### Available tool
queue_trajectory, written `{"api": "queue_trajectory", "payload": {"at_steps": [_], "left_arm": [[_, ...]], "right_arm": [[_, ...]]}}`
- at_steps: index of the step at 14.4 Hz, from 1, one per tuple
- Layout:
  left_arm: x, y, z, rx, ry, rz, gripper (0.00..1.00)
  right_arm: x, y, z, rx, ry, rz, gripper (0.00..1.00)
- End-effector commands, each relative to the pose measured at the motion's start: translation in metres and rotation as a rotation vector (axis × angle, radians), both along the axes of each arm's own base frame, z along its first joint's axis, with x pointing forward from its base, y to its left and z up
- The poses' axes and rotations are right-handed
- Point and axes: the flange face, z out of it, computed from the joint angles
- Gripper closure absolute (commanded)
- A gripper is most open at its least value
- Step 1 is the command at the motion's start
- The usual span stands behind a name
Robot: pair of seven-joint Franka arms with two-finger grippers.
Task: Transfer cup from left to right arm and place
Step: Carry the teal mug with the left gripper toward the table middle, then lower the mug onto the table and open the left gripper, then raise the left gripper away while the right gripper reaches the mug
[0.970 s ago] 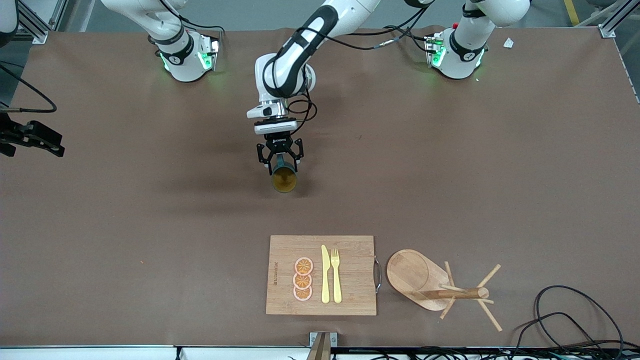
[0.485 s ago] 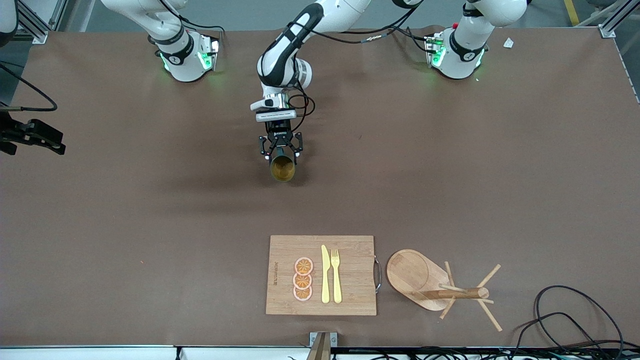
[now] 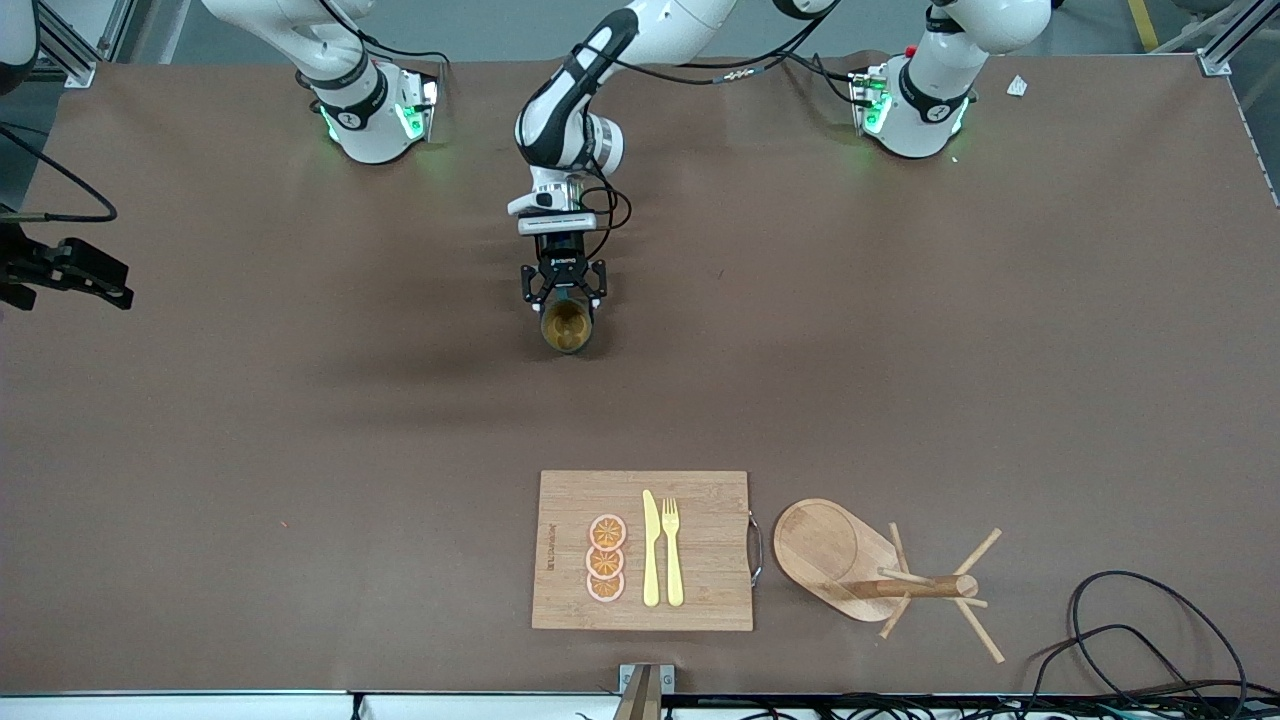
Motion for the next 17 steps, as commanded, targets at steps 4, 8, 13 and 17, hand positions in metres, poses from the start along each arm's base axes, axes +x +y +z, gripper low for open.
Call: {"api": "queue_trajectory", "payload": {"at_steps": [4,8,13,17], "left_arm": [[-0.044,-0.017,0.013,-0.037,0.063,0.028,0.0],[-0.071,-0.038,0.089,-0.175,0.211,0.143,0.0],[-0.062,-0.034,0.238,-0.219,0.47,0.299,0.0],[0.021,0.015,0.359,-0.281,0.624,0.39,0.0]], "right_arm": [[-0.001,-0.003,0.0,-0.003,0.007,0.006,0.0],[-0.003,-0.003,-0.004,-0.001,0.023,0.005,0.0],[-0.005,0.006,-0.021,0.041,0.06,0.015,0.0],[-0.008,0.012,-0.054,0.098,0.076,0.004,0.0]]}}
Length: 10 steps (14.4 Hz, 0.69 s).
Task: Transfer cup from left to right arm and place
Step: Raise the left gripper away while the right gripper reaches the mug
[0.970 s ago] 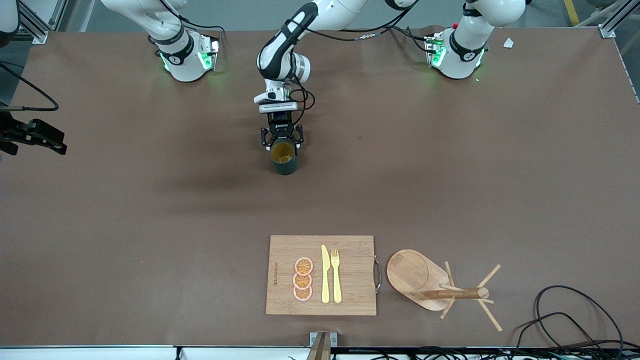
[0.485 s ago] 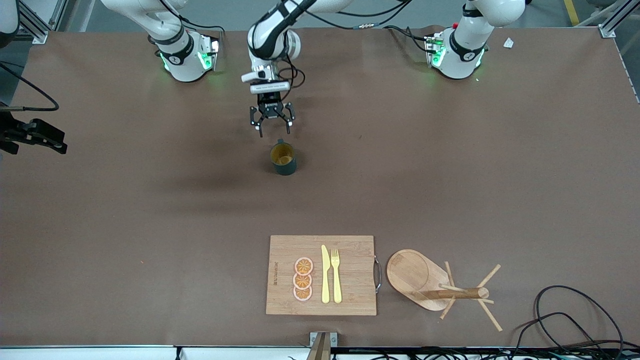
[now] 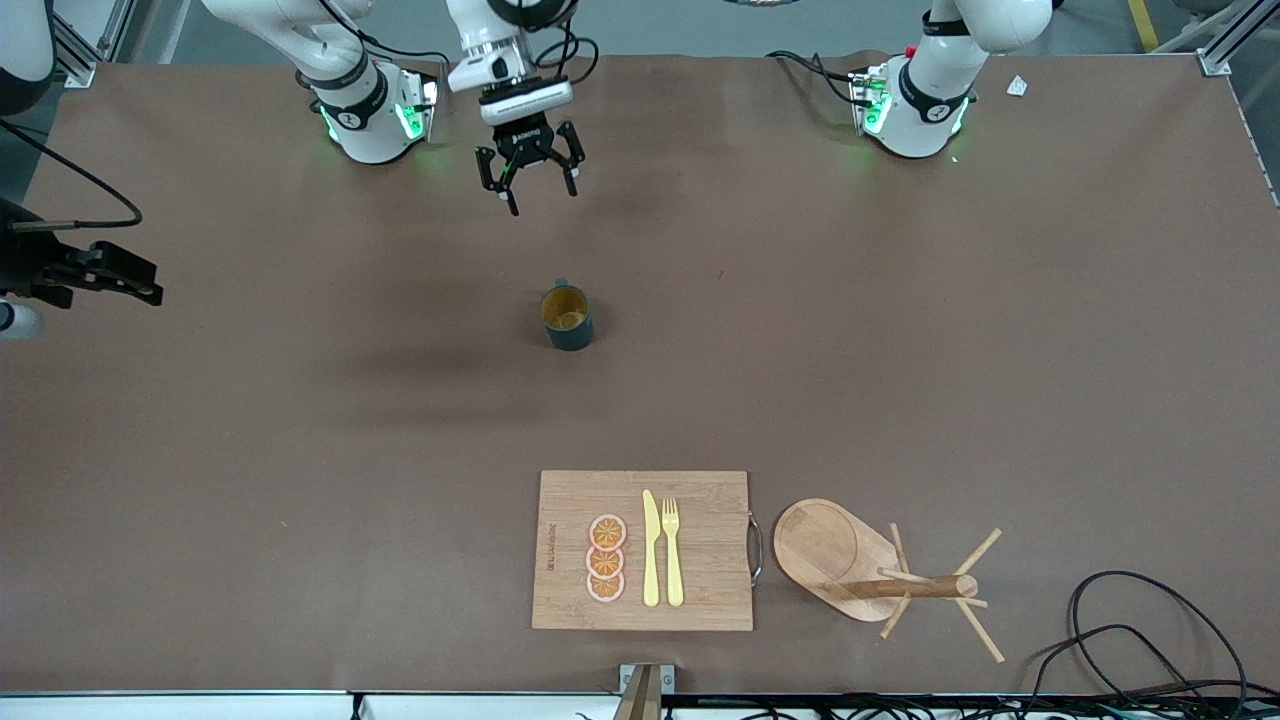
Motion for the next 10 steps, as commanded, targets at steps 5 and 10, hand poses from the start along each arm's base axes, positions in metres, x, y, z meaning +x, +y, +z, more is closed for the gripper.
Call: {"api": "queue_trajectory", "payload": {"at_steps": [5,10], "left_arm": [[0.186,0.15,0.136,-0.059,0.25,0.071,0.0],[0.306,0.282,0.156,0.001,0.364,-0.002,0.0]], "right_arm": [[-0.041,0.057,-0.072,0.052,-0.064,-0.064,0.0],[-0.067,0.139,-0.104,0.051,-0.084,-0.138,0.0]]}}
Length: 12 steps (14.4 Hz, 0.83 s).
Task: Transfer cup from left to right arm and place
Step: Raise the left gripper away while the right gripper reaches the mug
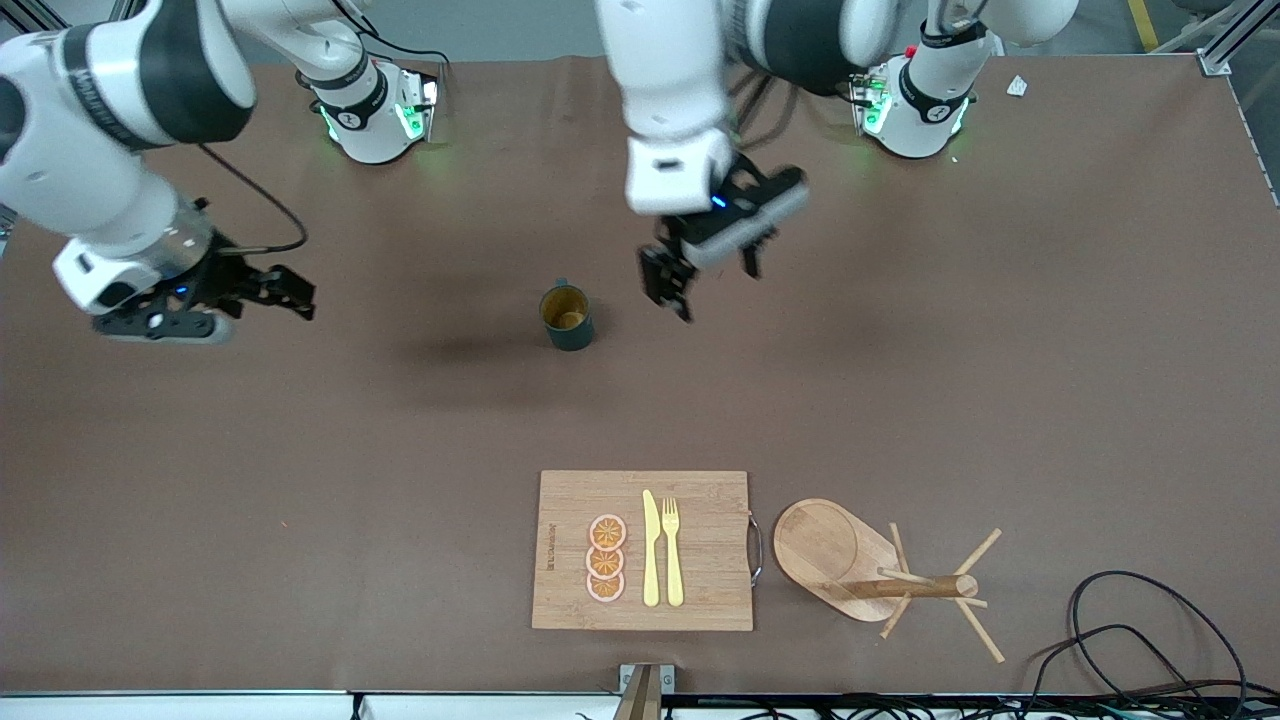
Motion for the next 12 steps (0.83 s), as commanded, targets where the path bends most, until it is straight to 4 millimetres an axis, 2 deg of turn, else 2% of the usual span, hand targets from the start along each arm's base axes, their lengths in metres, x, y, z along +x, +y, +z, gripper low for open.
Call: {"api": "queue_trajectory", "payload": {"at_steps": [1,2,3,4,5,7,9,11,12], "left_arm": [[0.035,0.059,0.006,0.003,0.068,-0.048,0.0],[0.049,0.082,0.009,0.007,0.085,-0.068,0.0],[0.061,0.103,0.01,0.011,0.103,-0.091,0.0],[0.069,0.124,0.018,0.01,0.11,-0.115,0.0],[0.075,0.145,0.029,0.004,0.114,-0.14,0.0],[0.087,0.18,0.038,-0.026,0.141,-0.187,0.0],[0.093,0.222,0.057,-0.032,0.153,-0.289,0.0],[0.095,0.249,0.058,-0.053,0.213,-0.354,0.0],[0.09,0.265,0.069,-0.076,0.225,-0.358,0.0]], "right_arm": [[-0.023,0.028,-0.028,0.012,-0.029,-0.011,0.0],[-0.03,0.045,-0.048,0.02,-0.058,-0.02,0.0],[-0.037,0.065,-0.061,0.03,-0.085,-0.045,0.0],[-0.043,0.087,-0.066,0.034,-0.099,-0.065,0.0],[-0.044,0.098,-0.076,0.033,-0.095,-0.09,0.0],[-0.048,0.127,-0.092,0.039,-0.095,-0.117,0.0],[-0.056,0.152,-0.108,0.027,-0.088,-0.127,0.0],[-0.063,0.172,-0.124,0.028,-0.086,-0.136,0.0],[-0.068,0.183,-0.133,0.024,-0.078,-0.135,0.0]]}}
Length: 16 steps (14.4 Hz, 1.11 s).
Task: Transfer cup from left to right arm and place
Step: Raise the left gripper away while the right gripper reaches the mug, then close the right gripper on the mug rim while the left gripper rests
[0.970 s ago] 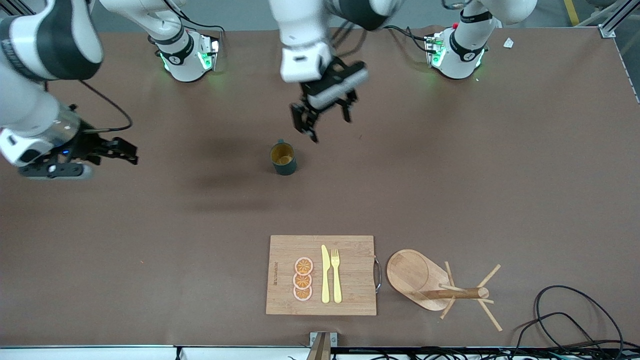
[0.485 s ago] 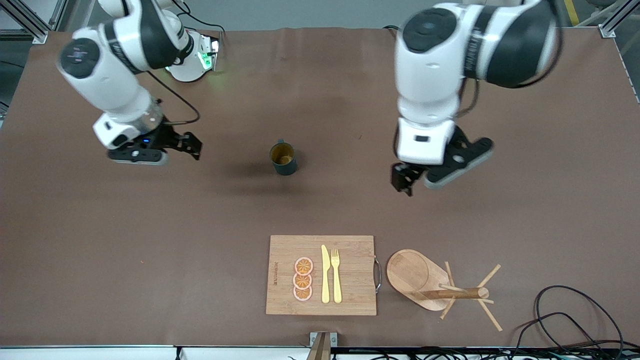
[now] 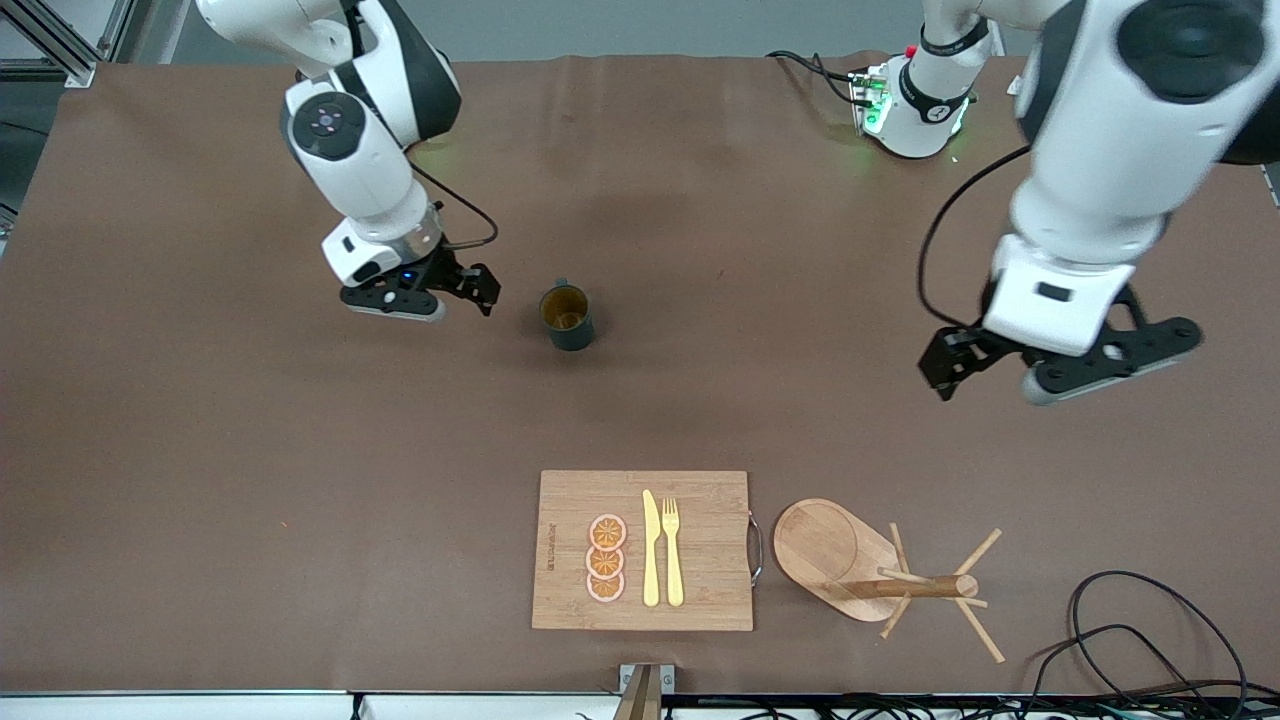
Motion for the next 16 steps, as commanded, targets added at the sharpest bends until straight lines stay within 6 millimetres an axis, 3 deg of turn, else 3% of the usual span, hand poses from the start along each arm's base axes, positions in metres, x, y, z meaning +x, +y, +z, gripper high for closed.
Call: {"api": "queue_trajectory", "payload": {"at_steps": [1,3,8,11,16], "left_arm": [[-0.014,0.035,0.022,-0.067,0.045,-0.045,0.0],[-0.024,0.066,0.038,-0.11,0.073,-0.074,0.0],[-0.046,0.107,0.053,-0.116,0.151,-0.071,0.0],[-0.058,0.137,0.049,-0.101,0.204,-0.194,0.0],[-0.067,0.151,0.052,-0.102,0.206,-0.205,0.0]], "right_arm": [[-0.013,0.025,-0.025,-0.015,0.012,-0.012,0.0],[-0.028,0.05,-0.045,-0.034,0.033,0.014,0.0],[-0.046,0.083,-0.083,-0.049,0.031,0.019,0.0],[-0.048,0.086,-0.091,-0.052,0.032,0.007,0.0],[-0.049,0.088,-0.101,-0.059,0.032,0.012,0.0]]}}
